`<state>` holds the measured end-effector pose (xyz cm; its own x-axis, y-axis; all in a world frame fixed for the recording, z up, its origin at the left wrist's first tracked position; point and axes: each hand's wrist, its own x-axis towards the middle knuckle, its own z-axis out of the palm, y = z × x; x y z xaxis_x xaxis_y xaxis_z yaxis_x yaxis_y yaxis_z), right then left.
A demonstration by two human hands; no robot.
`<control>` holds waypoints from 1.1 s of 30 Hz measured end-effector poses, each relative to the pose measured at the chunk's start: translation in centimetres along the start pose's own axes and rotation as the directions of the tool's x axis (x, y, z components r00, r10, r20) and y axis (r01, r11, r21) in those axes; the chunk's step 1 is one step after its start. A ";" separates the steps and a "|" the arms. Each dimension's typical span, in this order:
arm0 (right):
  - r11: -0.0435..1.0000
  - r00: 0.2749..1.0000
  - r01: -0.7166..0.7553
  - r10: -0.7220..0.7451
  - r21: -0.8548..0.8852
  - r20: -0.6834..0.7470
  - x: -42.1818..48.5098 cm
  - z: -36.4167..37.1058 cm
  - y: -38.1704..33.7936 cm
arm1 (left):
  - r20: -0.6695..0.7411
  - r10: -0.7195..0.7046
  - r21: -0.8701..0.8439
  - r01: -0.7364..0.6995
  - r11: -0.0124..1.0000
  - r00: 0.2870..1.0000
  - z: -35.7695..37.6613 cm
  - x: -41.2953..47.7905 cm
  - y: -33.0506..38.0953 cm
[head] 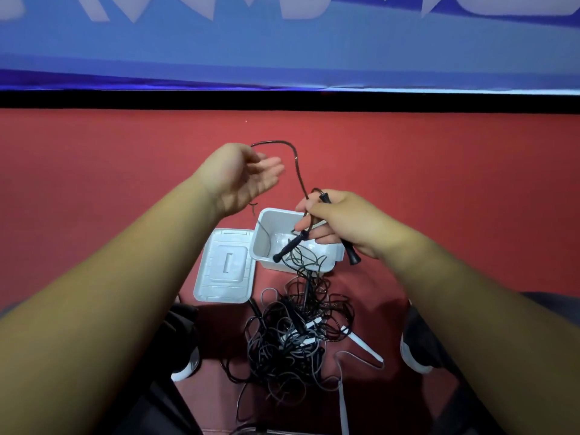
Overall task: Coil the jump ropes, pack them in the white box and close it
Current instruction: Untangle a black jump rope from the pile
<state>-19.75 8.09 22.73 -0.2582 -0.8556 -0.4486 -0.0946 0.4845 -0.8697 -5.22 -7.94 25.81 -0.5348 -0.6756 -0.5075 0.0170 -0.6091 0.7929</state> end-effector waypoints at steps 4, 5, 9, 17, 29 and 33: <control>0.962 0.995 0.028 0.001 0.273 -0.103 -0.1 -0.7 -1.3 | 0.147 -0.095 0.619 -0.017 0.785 0.985 -0.4 -0.6 -2.1; 0.942 0.991 0.041 0.003 0.333 -0.132 -0.1 -1.0 -1.6 | 0.214 -0.132 0.717 -0.064 0.694 0.968 -0.3 -0.8 -2.6; 0.859 0.968 0.068 0.066 0.507 -0.241 0.2 -2.3 -1.6 | 0.304 -0.194 0.828 -0.158 0.538 0.933 0.5 -2.1 -3.7; 0.889 0.964 -0.022 0.141 0.457 -0.228 1.6 -1.6 -0.2 | 0.320 -0.061 0.616 -0.159 0.772 0.945 2.5 -2.6 -4.0; 0.897 0.896 0.009 0.188 0.441 -0.401 0.8 -2.6 -0.5 | 0.266 -0.148 0.740 -0.104 0.665 0.952 2.7 -1.1 -5.5; 0.888 0.867 -0.121 0.312 0.443 -0.389 1.1 -3.0 1.3 | 0.101 -0.220 0.846 0.032 0.531 0.970 0.3 1.8 -8.6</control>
<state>-23.00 8.32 21.73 -0.6276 -0.5192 -0.5801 0.3728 0.4538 -0.8094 -6.59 -3.80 18.18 -0.6081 -0.4795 -0.6327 -0.7233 0.0062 0.6905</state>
